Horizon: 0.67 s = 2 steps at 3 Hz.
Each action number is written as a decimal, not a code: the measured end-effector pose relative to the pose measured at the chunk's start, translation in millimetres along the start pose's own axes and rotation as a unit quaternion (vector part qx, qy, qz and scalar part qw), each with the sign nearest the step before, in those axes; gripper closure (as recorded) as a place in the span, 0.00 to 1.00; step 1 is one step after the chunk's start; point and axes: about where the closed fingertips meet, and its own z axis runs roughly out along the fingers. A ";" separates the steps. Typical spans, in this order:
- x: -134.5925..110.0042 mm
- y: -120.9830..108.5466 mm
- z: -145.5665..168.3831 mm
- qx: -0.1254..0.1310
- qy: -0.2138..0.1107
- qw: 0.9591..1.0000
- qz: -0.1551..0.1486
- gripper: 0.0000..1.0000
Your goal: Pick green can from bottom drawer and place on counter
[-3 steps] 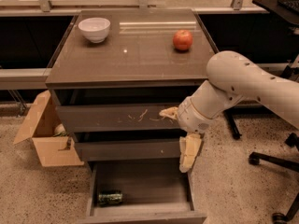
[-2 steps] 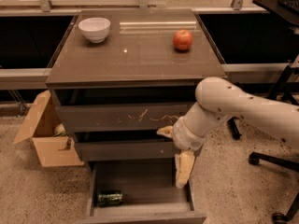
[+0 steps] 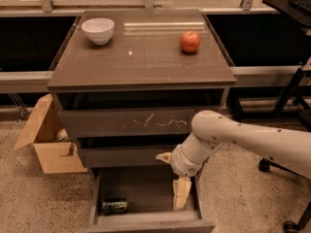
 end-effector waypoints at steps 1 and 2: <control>0.0 0.0 0.0 0.000 0.000 1.000 0.000 0.00; 6.7 -5.7 17.0 -0.006 0.025 1.000 0.006 0.00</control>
Offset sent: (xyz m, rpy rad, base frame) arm 0.0019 0.0049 -0.0174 -0.0968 0.0133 -0.0176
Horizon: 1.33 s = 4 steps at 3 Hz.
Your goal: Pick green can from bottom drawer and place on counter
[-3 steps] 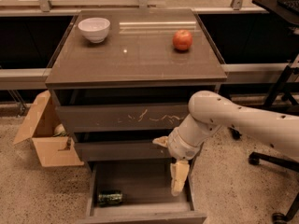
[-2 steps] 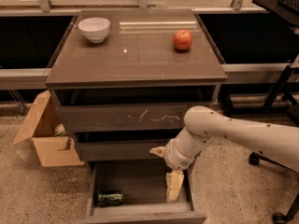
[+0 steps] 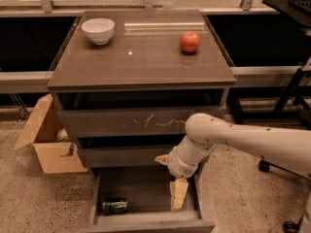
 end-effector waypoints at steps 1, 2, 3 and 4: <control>20.3 -17.0 55.7 -0.012 0.016 1.000 -0.004 0.00; 34.9 -36.0 101.0 -0.002 0.017 1.000 -0.010 0.00; 53.2 -62.3 142.4 0.021 -0.001 1.000 -0.013 0.00; 64.4 -85.8 181.5 0.026 -0.028 0.999 -0.009 0.00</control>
Offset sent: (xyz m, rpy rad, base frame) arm 0.0339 0.0417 -0.1648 -0.0255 -0.0497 0.0191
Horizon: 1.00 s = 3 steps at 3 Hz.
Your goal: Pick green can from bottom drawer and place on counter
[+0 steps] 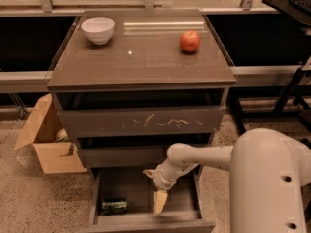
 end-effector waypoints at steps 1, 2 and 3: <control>12.9 -43.5 46.8 0.003 -0.043 0.999 0.015 0.00; 13.0 -43.6 48.3 0.002 -0.044 0.999 0.016 0.00; 12.3 -59.5 71.8 -0.007 -0.059 0.998 0.016 0.00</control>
Offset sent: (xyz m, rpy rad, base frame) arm 0.0220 0.0209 -0.0383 0.0640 0.0340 -0.0137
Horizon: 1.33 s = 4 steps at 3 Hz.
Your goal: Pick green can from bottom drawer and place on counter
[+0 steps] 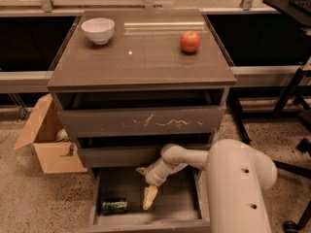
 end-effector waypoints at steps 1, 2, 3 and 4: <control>-9.3 -17.8 42.5 -0.006 -0.022 1.000 0.017 0.00; -18.7 -24.5 65.8 0.018 -0.024 0.998 0.046 0.00; -28.5 -19.9 84.7 0.048 -0.006 0.996 0.074 0.00; -33.2 -18.3 104.4 0.068 -0.014 0.993 0.091 0.00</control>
Offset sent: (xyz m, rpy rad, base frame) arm 0.0037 0.0895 -0.0603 0.0138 0.0259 -0.2280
